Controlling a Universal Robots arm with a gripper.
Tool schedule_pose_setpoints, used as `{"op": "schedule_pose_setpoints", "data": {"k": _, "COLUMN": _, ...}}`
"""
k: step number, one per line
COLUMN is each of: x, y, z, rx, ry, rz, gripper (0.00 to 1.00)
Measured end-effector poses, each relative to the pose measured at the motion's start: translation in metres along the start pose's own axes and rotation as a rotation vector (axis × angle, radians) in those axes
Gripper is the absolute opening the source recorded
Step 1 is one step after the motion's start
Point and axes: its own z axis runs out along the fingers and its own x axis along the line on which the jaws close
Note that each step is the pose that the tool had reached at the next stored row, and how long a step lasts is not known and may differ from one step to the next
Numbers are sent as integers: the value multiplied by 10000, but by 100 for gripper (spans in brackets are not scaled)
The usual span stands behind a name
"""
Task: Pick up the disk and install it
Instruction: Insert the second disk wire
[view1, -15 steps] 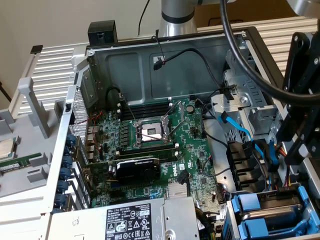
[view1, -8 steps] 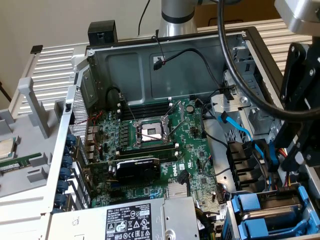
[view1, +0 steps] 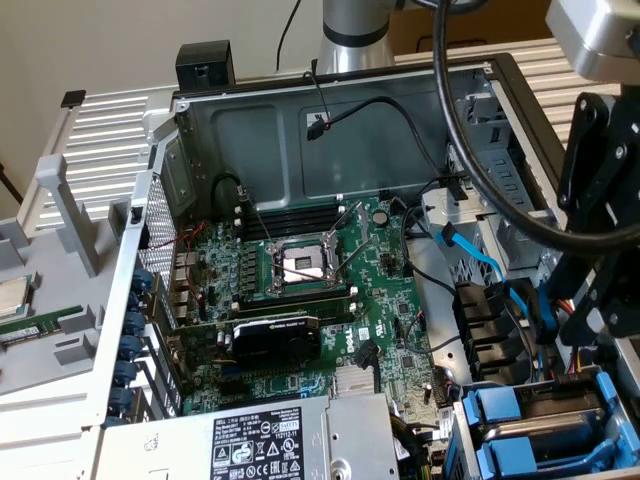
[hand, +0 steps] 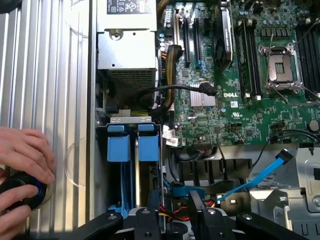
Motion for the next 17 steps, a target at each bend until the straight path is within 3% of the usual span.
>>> {"op": "schedule_pose_setpoints", "data": {"k": 9, "x": 3, "y": 1, "z": 58, "rx": -7, "ry": -129, "rz": -22, "gripper": 37}}
{"op": "schedule_pose_setpoints", "data": {"k": 17, "x": 5, "y": -4, "z": 97, "rx": -10, "ry": -189, "rz": -30, "gripper": 37}}
